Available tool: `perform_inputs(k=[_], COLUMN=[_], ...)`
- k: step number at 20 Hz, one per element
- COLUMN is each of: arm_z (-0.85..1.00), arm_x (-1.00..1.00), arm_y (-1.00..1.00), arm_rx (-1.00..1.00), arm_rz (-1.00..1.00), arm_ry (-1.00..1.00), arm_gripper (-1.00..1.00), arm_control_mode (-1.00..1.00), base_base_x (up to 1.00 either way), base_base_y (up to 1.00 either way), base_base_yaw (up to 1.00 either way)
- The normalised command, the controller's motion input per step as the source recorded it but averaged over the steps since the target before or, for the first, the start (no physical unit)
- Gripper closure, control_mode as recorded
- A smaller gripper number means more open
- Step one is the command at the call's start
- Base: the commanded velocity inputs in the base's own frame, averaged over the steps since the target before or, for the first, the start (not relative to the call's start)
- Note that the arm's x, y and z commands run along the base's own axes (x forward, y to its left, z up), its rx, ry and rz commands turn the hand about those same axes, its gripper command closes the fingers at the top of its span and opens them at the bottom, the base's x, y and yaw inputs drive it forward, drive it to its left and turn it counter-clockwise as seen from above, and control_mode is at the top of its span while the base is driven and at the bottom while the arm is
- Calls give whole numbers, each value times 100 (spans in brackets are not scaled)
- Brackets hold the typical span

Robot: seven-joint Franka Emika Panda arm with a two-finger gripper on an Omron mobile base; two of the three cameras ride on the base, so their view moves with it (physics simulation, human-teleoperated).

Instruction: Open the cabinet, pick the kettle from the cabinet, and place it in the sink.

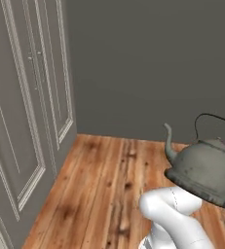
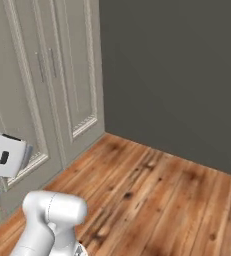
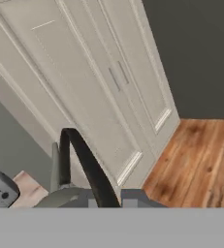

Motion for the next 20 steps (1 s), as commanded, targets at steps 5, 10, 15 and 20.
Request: perform_inputs(k=[5,10,15,20], arm_z=[0,0,0,0], arm_x=[0,0,0,0], arm_y=[0,0,0,0], arm_rx=[0,0,0,0], arm_rz=[0,0,0,0], arm_ry=[0,0,0,0], arm_gripper=[100,100,100,100], arm_control_mode=[100,100,100,100], base_base_x=[-28,-42,-18,-6], base_base_y=[33,37,68,93], base_base_yaw=[48,42,37,25])
